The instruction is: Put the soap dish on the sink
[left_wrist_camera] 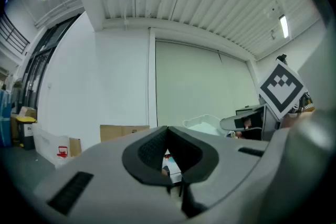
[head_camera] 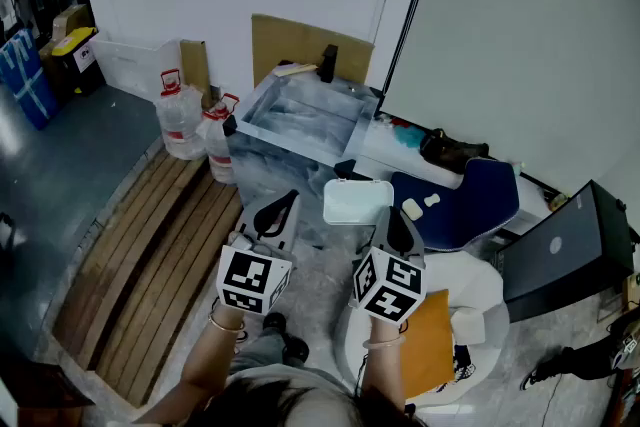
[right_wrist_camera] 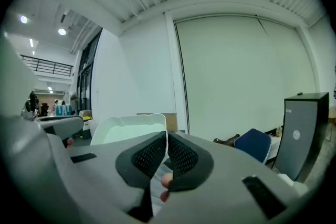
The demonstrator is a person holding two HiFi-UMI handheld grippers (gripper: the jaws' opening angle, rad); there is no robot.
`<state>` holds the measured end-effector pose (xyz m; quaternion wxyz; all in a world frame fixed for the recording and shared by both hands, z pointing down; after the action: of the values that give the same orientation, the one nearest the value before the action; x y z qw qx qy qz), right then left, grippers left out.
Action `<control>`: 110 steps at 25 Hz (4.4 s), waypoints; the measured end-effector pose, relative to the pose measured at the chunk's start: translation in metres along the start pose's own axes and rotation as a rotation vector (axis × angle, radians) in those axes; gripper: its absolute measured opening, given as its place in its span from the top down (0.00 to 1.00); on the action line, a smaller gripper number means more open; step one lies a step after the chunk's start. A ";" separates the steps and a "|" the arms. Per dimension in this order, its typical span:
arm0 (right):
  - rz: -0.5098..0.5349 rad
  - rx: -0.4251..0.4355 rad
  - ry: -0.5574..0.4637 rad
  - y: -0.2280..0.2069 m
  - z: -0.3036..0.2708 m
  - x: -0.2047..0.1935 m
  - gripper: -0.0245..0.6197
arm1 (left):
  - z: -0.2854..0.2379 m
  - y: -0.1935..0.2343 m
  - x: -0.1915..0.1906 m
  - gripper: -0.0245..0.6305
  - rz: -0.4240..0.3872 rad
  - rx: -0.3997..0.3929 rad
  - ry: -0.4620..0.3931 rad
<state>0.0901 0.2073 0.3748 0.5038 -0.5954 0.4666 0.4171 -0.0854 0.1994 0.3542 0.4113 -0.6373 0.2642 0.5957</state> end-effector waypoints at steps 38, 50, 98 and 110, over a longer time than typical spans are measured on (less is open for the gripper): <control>-0.058 -0.062 0.043 -0.006 -0.180 0.010 0.91 | -0.167 0.067 -0.037 0.95 0.010 -0.112 -0.012; -0.073 -0.119 0.055 0.007 -0.230 0.009 0.91 | -0.207 0.106 -0.055 0.95 0.029 -0.173 -0.018; -0.127 -0.125 0.177 -0.094 -0.468 0.002 0.91 | -0.446 0.122 -0.111 0.95 0.066 -0.188 0.075; -0.110 -0.106 0.256 -0.118 -0.545 -0.022 0.91 | -0.504 0.131 -0.141 0.95 0.084 -0.171 0.130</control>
<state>0.2149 -0.3222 0.4995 0.4303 -0.6940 0.4711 0.3337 0.0579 -0.3135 0.4397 0.3121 -0.6958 0.2651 0.5901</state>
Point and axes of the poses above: the fingertips, and each gripper's own axes: z backward along the fingers, y to its left, x out of its top, the point moved 1 cm from there along z, backward along the fingers, and after that the axes turned 7 degrees about -z, right-handed, at the moved point
